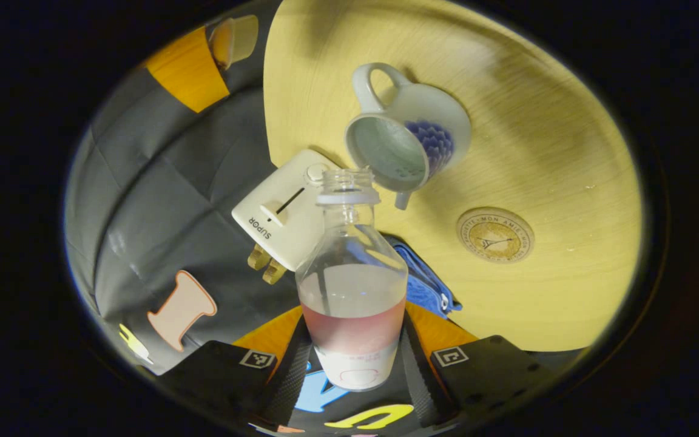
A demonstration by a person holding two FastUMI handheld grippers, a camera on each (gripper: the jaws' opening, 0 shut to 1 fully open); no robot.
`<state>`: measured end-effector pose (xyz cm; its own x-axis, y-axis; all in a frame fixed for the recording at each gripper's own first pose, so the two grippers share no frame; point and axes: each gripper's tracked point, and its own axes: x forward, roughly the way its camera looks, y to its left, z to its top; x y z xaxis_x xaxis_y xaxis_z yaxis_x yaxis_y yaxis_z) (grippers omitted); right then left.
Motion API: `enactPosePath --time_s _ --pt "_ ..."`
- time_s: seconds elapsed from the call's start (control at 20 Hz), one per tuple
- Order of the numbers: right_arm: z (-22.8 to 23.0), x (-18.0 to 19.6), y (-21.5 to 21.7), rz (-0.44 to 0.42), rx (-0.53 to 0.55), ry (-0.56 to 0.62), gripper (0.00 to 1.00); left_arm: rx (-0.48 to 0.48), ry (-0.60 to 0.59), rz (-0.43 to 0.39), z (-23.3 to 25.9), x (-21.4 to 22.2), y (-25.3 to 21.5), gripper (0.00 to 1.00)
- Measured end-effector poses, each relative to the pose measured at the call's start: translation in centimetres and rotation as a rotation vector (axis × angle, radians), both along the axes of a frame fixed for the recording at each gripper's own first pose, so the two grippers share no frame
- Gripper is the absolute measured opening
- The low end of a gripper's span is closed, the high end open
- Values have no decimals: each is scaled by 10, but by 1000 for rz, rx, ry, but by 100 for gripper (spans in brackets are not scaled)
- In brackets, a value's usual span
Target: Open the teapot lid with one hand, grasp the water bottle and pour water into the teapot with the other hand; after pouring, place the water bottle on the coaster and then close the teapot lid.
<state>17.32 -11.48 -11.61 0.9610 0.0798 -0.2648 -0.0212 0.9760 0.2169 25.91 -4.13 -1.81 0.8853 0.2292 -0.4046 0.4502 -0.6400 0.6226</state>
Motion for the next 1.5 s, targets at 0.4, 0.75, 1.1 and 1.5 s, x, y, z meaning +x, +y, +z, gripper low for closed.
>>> enactPosePath --time_s 0.4,0.75,1.1,1.5 --pt "1 0 1 0 -3 -4 10 3 -5 -11 0 -1 -6 84" --pt "2 0 -2 -12 -2 -7 10 -68 -3 6 -5 -3 -2 85" --pt "-1 1 -1 -20 -34 -7 11 -292 0 79 -17 -21 27 85" --pt "-3 2 3 -14 -65 2 11 -809 -26 231 -58 -17 52 85"
